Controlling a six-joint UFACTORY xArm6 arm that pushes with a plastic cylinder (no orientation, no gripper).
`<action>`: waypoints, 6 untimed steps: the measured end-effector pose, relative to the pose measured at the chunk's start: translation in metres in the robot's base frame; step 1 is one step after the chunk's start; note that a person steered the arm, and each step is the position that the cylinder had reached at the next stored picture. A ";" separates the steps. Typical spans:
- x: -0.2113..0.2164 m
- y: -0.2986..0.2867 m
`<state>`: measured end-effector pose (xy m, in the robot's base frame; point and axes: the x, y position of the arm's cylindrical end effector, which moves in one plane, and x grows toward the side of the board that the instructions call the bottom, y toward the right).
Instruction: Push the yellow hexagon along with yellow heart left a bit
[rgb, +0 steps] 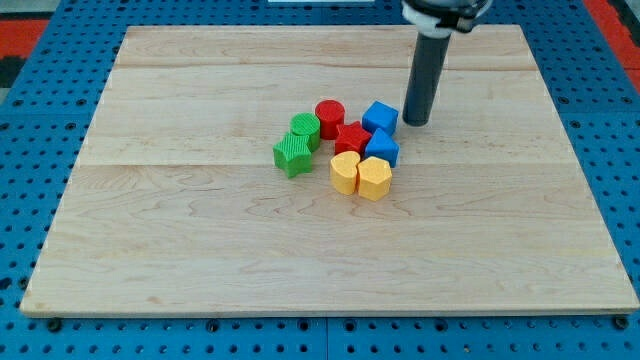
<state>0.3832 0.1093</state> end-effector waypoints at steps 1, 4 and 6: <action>0.050 0.037; 0.087 -0.016; 0.087 -0.031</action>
